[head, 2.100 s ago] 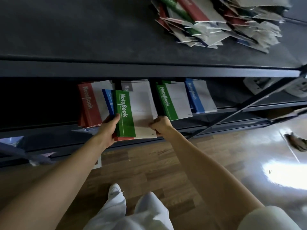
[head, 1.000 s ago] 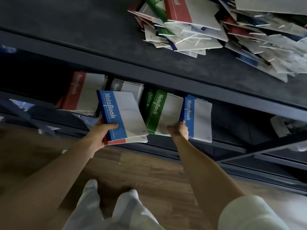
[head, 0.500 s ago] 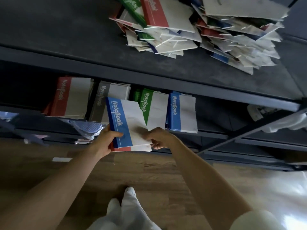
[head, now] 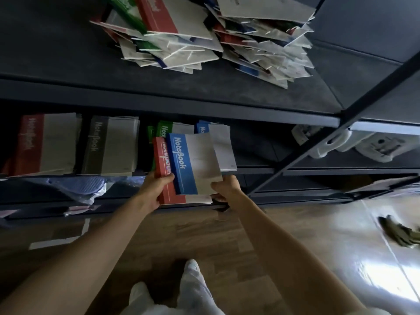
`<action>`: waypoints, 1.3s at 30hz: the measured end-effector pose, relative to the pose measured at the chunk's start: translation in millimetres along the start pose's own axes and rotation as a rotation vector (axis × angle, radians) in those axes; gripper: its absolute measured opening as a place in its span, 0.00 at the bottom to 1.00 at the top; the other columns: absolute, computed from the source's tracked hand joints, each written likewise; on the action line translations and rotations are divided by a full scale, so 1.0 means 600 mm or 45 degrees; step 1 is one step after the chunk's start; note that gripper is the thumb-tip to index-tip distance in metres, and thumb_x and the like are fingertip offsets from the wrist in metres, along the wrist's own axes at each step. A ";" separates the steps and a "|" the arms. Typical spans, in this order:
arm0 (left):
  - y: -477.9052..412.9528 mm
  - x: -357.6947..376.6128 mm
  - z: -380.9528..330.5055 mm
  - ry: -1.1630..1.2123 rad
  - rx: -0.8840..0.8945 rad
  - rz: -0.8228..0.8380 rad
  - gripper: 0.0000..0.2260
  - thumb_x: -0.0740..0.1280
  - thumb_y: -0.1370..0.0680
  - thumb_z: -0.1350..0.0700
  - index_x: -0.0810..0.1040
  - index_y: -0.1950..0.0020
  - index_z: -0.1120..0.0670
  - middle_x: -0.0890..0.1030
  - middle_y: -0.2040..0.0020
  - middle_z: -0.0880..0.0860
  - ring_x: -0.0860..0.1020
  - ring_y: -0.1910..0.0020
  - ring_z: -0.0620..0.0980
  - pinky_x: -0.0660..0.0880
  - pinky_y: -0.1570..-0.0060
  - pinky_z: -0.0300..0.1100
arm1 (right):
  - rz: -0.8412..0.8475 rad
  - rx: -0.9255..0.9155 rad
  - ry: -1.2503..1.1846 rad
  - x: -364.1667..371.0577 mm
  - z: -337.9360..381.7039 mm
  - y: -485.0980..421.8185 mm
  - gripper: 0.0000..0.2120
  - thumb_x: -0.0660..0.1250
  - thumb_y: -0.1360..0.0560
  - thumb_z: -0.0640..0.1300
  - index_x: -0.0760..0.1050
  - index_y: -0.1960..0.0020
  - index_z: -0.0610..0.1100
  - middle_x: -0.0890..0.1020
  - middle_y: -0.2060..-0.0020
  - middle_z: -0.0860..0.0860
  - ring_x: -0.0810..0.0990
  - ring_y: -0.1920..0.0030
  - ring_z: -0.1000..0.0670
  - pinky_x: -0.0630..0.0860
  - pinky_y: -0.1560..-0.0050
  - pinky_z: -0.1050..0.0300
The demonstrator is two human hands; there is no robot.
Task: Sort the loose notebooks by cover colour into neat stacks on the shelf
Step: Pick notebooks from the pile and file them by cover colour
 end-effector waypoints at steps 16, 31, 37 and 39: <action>-0.045 0.068 0.024 0.193 0.041 -0.235 0.19 0.65 0.23 0.64 0.69 0.34 0.50 0.75 0.38 0.59 0.74 0.38 0.61 0.71 0.41 0.57 | -0.310 0.015 0.059 -0.134 -0.013 -0.167 0.17 0.63 0.27 0.32 0.68 0.39 0.37 0.78 0.46 0.38 0.79 0.47 0.37 0.80 0.51 0.42; -0.044 0.086 0.037 0.260 0.024 -0.264 0.20 0.63 0.24 0.68 0.68 0.35 0.51 0.77 0.47 0.55 0.73 0.39 0.59 0.70 0.44 0.54 | 0.015 -0.199 0.539 -0.097 0.034 -0.160 0.15 0.56 0.21 0.40 0.72 0.37 0.38 0.75 0.42 0.38 0.77 0.45 0.43 0.74 0.46 0.55; -0.022 0.064 0.036 0.343 0.111 -0.305 0.22 0.65 0.24 0.68 0.69 0.33 0.53 0.78 0.45 0.55 0.75 0.42 0.58 0.70 0.45 0.54 | 0.578 -0.036 0.376 -0.014 0.079 -0.091 0.22 0.71 0.27 0.47 0.65 0.40 0.40 0.74 0.51 0.45 0.75 0.53 0.47 0.75 0.58 0.52; -0.009 0.043 0.035 0.384 0.148 -0.351 0.21 0.65 0.24 0.67 0.69 0.33 0.54 0.77 0.44 0.55 0.75 0.43 0.57 0.70 0.47 0.53 | 0.473 -0.168 0.457 0.013 0.089 -0.083 0.23 0.72 0.28 0.47 0.67 0.41 0.38 0.74 0.56 0.46 0.75 0.53 0.48 0.77 0.53 0.53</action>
Point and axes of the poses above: each hand's wrist, its own y-axis away from the middle knuckle, its own x-axis out of the palm, z = x × y, the point moved 3 cm from there along -y, towards the middle knuckle
